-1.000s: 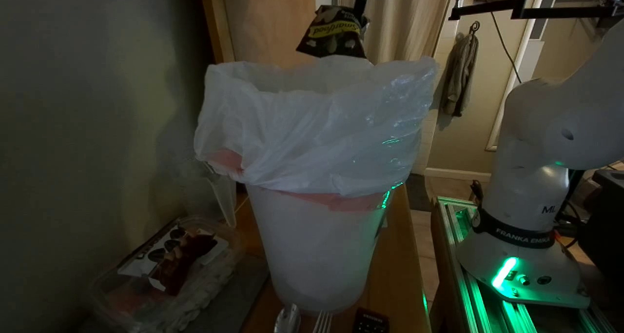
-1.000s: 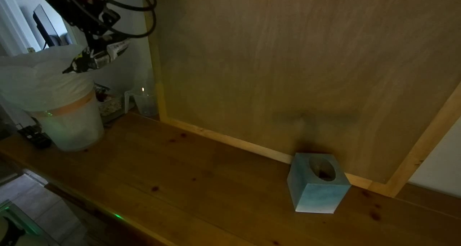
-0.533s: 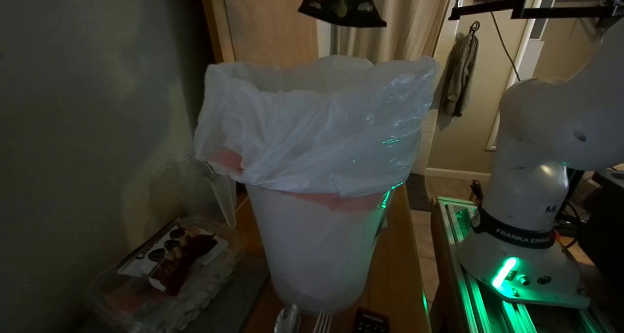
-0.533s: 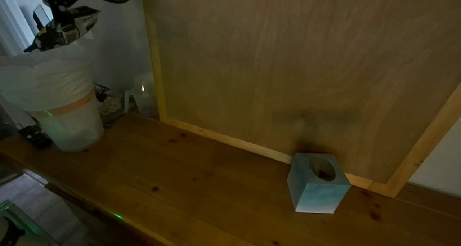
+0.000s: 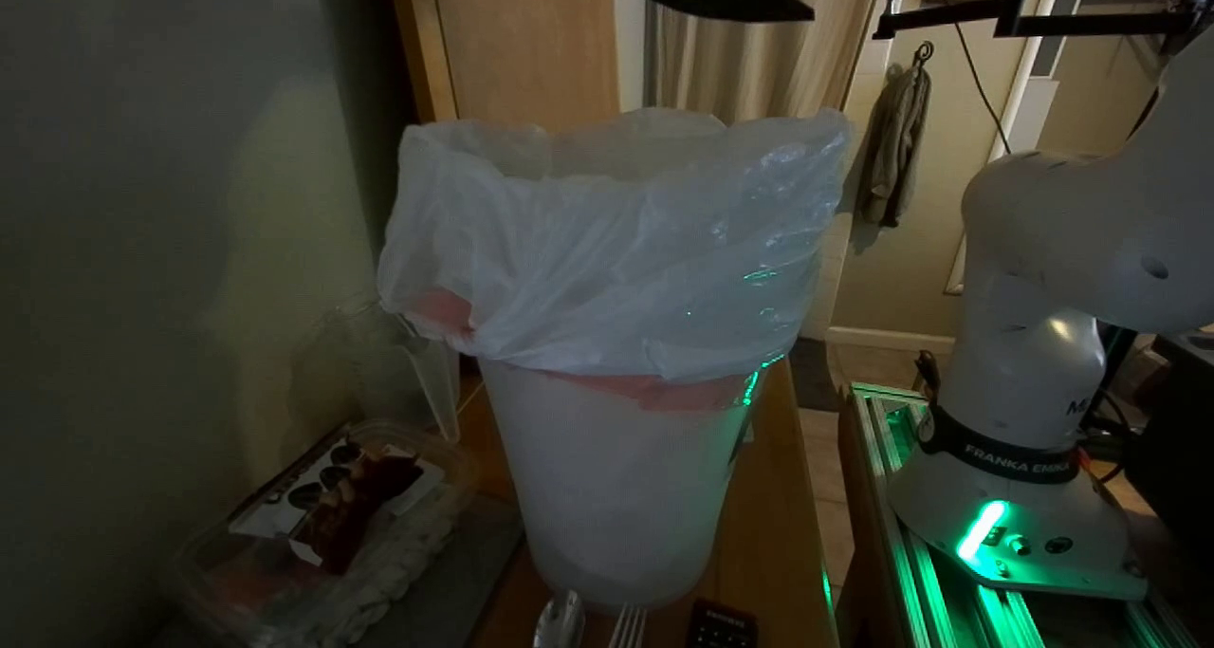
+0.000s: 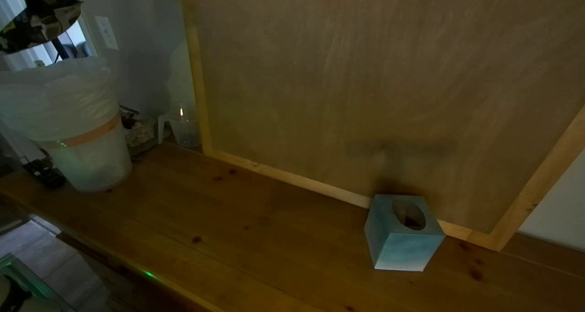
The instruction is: Place the packet of popcorns in the bin
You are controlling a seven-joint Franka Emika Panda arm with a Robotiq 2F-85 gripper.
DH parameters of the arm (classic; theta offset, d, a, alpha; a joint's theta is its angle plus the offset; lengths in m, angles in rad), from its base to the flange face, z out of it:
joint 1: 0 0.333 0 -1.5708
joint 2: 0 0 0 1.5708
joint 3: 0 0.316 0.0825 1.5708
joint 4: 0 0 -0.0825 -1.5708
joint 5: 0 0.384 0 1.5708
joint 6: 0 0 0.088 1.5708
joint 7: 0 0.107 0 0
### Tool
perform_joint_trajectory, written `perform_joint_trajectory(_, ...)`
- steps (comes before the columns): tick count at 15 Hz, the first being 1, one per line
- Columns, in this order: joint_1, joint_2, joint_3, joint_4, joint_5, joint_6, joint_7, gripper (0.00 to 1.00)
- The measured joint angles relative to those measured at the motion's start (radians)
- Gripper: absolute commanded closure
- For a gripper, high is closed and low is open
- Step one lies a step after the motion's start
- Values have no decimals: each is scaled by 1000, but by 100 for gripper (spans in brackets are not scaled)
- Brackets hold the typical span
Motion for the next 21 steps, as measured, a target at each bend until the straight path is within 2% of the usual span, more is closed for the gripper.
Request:
perform_joint_trajectory(9, 36, 77, 72, 4, 2, 62, -3, 100)
perform_joint_trajectory(10, 39, 89, 77, 7, 2, 70, -4, 94)
perform_joint_trajectory(11, 41, 101, 81, 10, 2, 76, -5, 72)
perform_joint_trajectory(13, 44, 122, 91, 16, 2, 80, -6, 69)
perform_joint_trajectory(21, 35, 154, 92, 65, -8, 79, -8, 16)
